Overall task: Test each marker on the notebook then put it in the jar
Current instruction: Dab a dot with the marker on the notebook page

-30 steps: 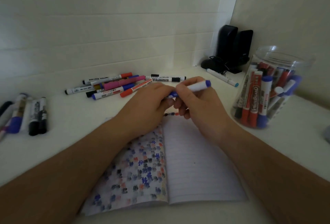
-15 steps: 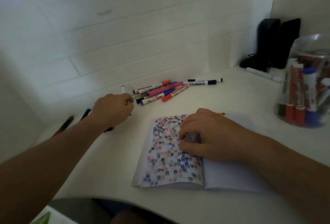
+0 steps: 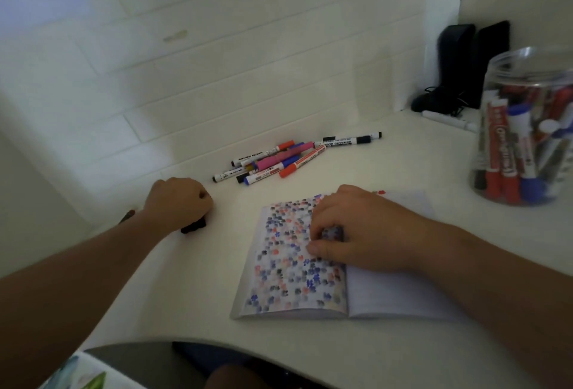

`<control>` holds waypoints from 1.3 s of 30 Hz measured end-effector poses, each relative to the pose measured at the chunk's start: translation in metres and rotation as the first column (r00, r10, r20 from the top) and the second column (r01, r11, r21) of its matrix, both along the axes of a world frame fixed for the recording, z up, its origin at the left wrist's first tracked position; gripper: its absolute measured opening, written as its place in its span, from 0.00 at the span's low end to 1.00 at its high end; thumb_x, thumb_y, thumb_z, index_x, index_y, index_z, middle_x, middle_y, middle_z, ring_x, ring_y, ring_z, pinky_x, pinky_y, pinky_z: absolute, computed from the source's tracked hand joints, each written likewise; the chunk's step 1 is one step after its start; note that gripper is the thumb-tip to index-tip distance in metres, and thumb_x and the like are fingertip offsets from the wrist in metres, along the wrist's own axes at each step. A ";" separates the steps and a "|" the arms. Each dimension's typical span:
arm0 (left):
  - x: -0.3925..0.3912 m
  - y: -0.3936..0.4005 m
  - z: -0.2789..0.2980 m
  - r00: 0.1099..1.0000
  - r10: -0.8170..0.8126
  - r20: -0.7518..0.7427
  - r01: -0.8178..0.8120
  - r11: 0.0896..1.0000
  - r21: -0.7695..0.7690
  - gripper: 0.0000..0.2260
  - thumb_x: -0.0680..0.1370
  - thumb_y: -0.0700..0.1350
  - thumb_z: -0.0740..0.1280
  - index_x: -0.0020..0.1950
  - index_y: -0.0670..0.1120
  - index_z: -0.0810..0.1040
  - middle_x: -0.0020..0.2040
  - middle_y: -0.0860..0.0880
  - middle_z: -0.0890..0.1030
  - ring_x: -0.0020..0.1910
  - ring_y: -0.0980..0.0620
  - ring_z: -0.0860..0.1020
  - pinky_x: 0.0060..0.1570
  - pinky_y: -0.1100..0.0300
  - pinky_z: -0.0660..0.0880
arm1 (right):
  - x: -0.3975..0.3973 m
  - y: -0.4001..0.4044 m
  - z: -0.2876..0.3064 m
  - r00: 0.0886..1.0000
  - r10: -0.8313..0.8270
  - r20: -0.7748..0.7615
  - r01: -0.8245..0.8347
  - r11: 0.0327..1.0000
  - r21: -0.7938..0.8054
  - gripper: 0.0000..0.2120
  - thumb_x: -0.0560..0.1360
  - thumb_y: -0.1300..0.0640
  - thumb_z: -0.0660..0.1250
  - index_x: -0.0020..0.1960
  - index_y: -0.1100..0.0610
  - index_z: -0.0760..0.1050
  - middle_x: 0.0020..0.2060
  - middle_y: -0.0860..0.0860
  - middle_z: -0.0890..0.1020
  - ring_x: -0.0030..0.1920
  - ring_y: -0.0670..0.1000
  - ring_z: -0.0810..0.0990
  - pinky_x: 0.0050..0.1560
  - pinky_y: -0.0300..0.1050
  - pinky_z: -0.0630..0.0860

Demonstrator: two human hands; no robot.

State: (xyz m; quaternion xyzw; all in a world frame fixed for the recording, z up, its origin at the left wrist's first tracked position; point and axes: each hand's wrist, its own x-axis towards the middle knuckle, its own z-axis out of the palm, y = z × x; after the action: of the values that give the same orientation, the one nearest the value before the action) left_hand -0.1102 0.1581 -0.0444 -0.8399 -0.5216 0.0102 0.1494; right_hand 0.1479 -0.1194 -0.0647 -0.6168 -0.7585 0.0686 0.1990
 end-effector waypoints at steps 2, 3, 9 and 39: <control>0.010 -0.004 0.001 1.000 0.026 0.014 -0.027 0.999 0.045 0.13 0.79 0.54 0.58 0.46 0.55 0.82 0.41 0.56 0.82 0.43 0.52 0.78 0.54 0.53 0.72 | -0.002 0.001 -0.001 1.000 0.009 0.014 -0.009 1.000 -0.005 0.16 0.79 0.33 0.63 0.56 0.42 0.82 0.54 0.37 0.80 0.56 0.43 0.69 0.60 0.48 0.74; 0.019 -0.007 0.002 1.000 0.009 0.028 -0.011 0.997 0.071 0.12 0.80 0.55 0.59 0.48 0.56 0.81 0.44 0.56 0.82 0.46 0.51 0.79 0.55 0.52 0.72 | -0.002 0.001 -0.002 1.000 0.011 0.017 -0.011 1.000 -0.007 0.17 0.79 0.33 0.63 0.56 0.42 0.82 0.54 0.37 0.80 0.56 0.43 0.69 0.60 0.48 0.74; 0.106 -0.036 0.000 0.912 -0.335 0.236 0.329 0.942 0.064 0.12 0.80 0.54 0.64 0.59 0.58 0.84 0.52 0.49 0.81 0.49 0.46 0.79 0.52 0.51 0.78 | -0.001 0.001 -0.003 1.000 0.017 0.014 -0.017 1.000 0.017 0.16 0.79 0.34 0.64 0.57 0.42 0.82 0.56 0.37 0.80 0.57 0.42 0.70 0.62 0.45 0.72; 0.188 -0.151 -0.019 0.346 -0.503 0.792 0.885 0.456 -0.097 0.11 0.85 0.54 0.61 0.65 0.59 0.79 0.37 0.65 0.80 0.35 0.67 0.76 0.40 0.67 0.69 | 0.069 0.002 0.001 0.549 -0.193 -0.813 0.413 0.908 0.063 0.09 0.82 0.47 0.67 0.53 0.52 0.82 0.30 0.48 0.79 0.31 0.47 0.74 0.31 0.39 0.70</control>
State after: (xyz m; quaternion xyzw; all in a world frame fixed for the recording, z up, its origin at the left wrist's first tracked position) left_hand 0.0780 0.0074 -0.0636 -0.9284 -0.0790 -0.2179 -0.2903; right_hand 0.2168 -0.1176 -0.0637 -0.6142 -0.4739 0.2033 0.5973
